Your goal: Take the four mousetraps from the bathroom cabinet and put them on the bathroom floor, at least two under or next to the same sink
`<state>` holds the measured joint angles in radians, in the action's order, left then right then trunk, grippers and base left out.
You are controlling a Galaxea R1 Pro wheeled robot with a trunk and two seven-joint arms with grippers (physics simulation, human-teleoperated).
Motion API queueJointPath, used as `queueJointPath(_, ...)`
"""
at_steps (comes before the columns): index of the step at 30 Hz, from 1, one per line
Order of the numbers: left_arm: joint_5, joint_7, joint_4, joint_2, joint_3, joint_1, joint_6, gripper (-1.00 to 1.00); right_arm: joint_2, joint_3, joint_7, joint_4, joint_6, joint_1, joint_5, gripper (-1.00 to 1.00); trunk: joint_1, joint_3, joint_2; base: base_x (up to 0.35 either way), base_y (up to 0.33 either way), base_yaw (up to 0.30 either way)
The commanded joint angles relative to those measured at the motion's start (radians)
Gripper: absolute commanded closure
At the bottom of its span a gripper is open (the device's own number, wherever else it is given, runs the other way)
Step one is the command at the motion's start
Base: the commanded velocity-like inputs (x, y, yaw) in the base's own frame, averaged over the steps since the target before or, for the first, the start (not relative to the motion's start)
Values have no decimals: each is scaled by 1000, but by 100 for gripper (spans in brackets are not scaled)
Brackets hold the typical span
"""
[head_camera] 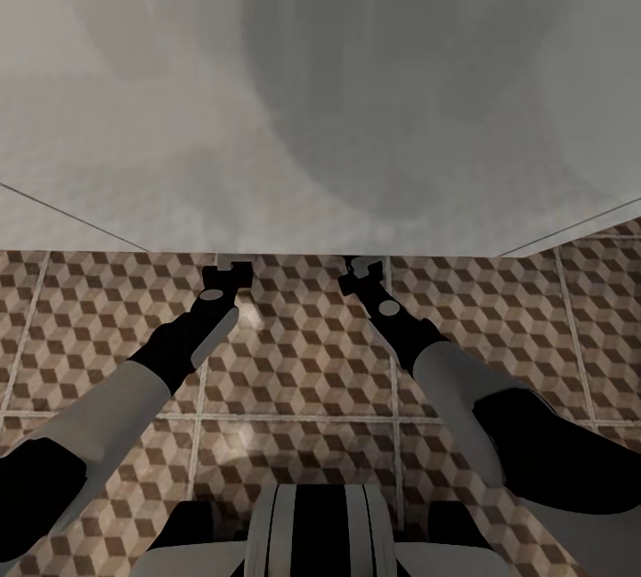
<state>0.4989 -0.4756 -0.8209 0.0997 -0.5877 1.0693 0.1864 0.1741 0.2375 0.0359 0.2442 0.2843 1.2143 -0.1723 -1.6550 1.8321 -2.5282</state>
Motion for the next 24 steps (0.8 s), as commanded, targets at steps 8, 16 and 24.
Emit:
queueJointPath(8,6,-9,8,2,-6,0,3,100,0,-1,4,-2,3,1,-9,-100,0,1,0,0,0,0)
queueJointPath(16,6,-9,9,2,-6,1,2,100,0,-1,4,-2,3,1,-9,-100,0,1,0,0,0,0)
queueJointPath(24,6,-9,15,-2,-9,0,2,100,0,-1,4,-2,3,1,-9,-100,0,1,0,0,0,0)
